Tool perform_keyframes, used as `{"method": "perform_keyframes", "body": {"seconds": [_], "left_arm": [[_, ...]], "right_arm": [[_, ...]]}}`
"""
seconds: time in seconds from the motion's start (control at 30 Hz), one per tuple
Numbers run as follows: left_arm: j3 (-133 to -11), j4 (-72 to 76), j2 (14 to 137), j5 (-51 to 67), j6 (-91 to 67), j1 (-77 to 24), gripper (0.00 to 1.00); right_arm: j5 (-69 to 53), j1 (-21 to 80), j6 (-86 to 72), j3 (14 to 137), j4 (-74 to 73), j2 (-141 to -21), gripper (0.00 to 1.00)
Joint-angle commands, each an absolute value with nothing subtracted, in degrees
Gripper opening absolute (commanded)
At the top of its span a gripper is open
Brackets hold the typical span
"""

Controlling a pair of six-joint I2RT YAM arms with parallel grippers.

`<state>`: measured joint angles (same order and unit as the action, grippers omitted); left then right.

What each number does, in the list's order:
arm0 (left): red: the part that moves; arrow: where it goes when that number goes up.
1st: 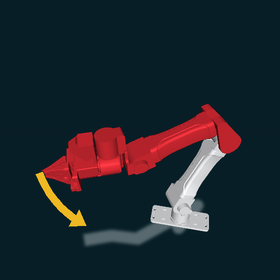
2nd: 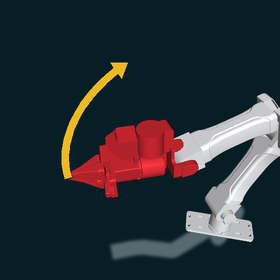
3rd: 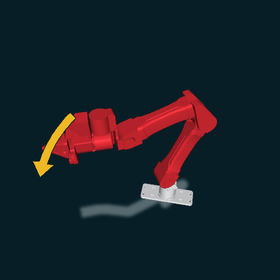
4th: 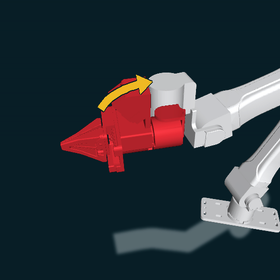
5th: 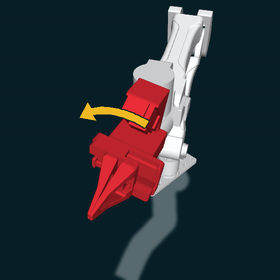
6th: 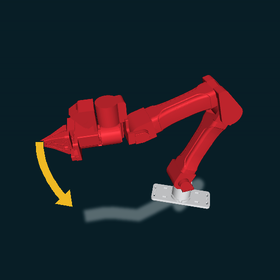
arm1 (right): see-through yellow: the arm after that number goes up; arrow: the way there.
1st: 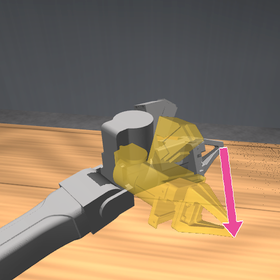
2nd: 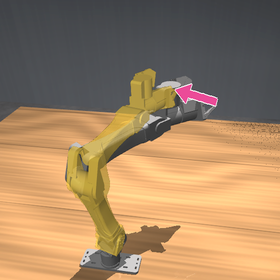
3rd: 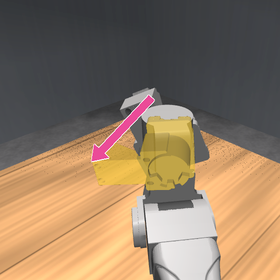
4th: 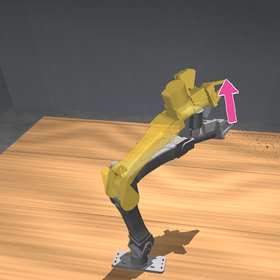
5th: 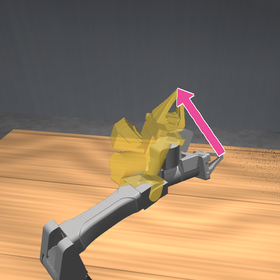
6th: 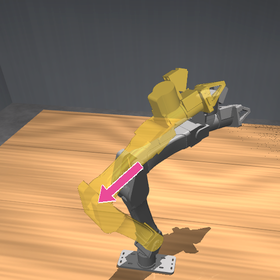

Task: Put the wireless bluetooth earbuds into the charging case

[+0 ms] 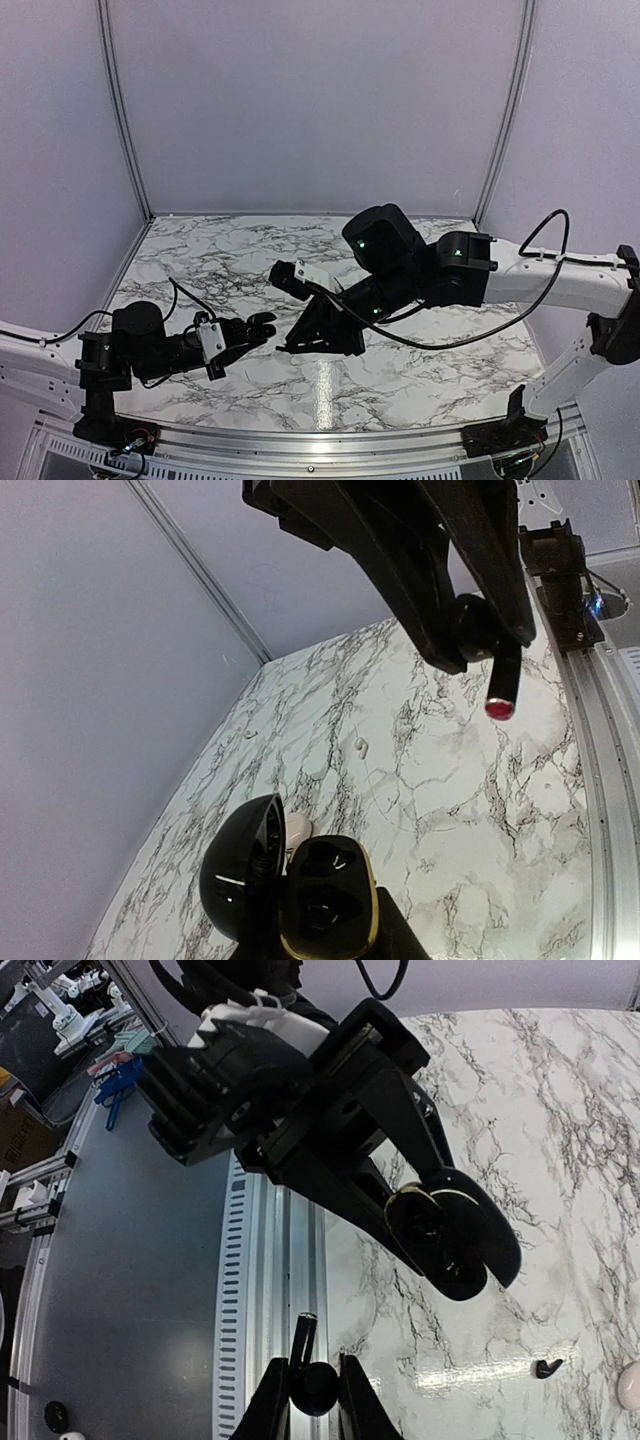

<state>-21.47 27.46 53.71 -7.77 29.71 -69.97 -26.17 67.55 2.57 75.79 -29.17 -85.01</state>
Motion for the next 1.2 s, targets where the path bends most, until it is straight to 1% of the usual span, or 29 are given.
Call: {"method": "perform_keyframes", "body": {"seconds": [0.0,0.3,0.47,0.53,0.6,0.77,0.9,1.03,1.17], "left_arm": [[-22.9,28.6,53.6,-11.6,32.6,-70.9,0.0],[-22.9,28.9,53.6,-13.6,33.6,-71.4,0.0],[-21.9,31.5,53.3,-18.0,31.7,-71.3,0.0],[-21.0,32.9,51.8,-20.7,30.1,-71.1,0.0],[-19.7,34.7,49.9,-22.3,28.4,-70.2,0.0],[-18.7,36.2,45.7,-26.1,23.3,-67.7,0.0],[-18.0,36.1,43.8,-28.5,21.6,-67.0,0.0],[-17.5,36.1,43.2,-30.3,20.5,-66.8,0.0],[-16.9,36.2,42.1,-30.6,20.1,-66.8,0.0]], "right_arm": [[-33.0,65.2,-5.6,78.9,-25.7,-85.7,0.03],[-36.5,59.7,-11.3,78.9,-25.7,-86.4,0.01],[-38.2,56.2,-13.6,72.8,-20.0,-84.7,0.02],[-34.5,54.1,-13.5,68.2,-17.6,-83.9,0.02],[-27.3,53.6,-12.1,65.3,-14.9,-84.5,0.02],[-20.8,54.9,-13.3,59.9,-0.1,-91.7,0.02],[-17.6,56.9,-14.2,59.9,9.3,-99.8,0.02],[-15.0,59.1,-13.4,64.1,11.8,-109.1,0.02],[-12.8,60.5,-12.5,67.3,12.4,-115.2,0.03]]}}
